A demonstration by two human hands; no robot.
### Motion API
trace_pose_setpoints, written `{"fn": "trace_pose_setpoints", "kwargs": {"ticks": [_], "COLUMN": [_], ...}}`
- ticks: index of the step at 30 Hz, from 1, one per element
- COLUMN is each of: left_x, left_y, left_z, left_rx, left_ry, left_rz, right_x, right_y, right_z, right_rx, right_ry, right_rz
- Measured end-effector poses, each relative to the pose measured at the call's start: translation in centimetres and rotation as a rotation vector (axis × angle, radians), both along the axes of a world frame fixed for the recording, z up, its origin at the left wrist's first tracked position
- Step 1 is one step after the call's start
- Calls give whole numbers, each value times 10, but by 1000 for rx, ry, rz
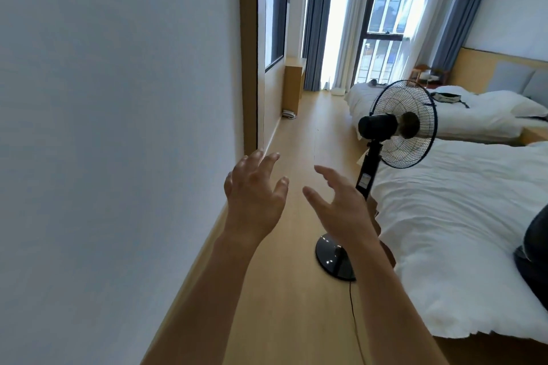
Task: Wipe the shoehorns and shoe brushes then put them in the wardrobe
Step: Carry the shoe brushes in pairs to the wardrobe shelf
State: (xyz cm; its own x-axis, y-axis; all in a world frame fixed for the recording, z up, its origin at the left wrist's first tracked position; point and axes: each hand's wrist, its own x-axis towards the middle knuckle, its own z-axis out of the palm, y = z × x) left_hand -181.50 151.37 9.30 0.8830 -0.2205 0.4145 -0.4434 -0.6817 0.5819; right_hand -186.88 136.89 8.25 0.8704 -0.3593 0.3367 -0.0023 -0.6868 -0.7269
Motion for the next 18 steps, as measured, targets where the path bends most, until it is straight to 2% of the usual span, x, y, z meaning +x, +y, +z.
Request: {"fn": "trace_pose_setpoints", "kwargs": {"ticks": [18], "left_x": [390], "left_y": [-68], "left_z": [5], "left_rx": [46], "left_ry": [-23], "left_rz": [-140], "right_x": [371], "right_y": [-67], "right_z": [5], "right_rx": [-58], "right_ry": [28], "right_rz": [-181]}}
